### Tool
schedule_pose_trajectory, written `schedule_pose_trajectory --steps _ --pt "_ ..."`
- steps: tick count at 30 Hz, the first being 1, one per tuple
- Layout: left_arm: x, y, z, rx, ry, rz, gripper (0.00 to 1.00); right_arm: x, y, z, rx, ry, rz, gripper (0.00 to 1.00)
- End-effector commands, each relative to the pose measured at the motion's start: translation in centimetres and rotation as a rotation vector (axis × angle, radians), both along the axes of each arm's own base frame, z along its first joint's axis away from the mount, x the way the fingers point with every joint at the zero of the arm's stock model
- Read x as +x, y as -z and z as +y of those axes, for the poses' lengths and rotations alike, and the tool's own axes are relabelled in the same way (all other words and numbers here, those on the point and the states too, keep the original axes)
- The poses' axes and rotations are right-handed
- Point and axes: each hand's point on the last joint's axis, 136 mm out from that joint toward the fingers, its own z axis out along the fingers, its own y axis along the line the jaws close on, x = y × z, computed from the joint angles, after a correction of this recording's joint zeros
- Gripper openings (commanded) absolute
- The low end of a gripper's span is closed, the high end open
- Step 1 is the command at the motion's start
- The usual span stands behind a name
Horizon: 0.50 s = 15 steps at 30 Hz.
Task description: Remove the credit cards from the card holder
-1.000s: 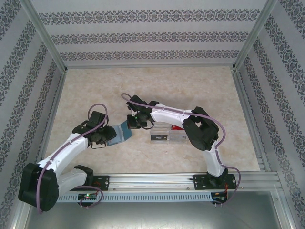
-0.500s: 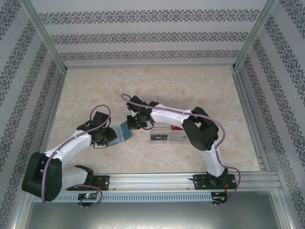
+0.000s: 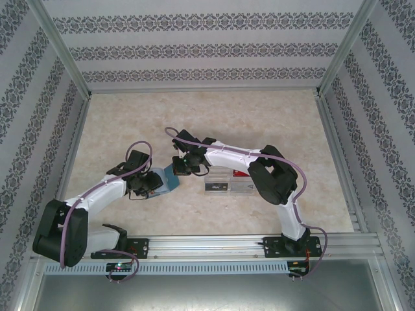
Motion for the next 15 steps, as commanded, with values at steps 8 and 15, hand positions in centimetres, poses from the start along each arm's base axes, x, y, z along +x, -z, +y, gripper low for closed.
schedule_pose_trajectory --steps 8,15 --pt "2.5 -3.3 -2.9 -0.169 0.072 -0.165 0.37 -1.1 0.2 0.7 0.011 -0.017 0.030 0.00" --pt "3.5 -4.7 -5.0 -0.287 0.122 -0.222 0.37 -0.9 0.2 0.6 0.007 -0.013 0.027 0.00"
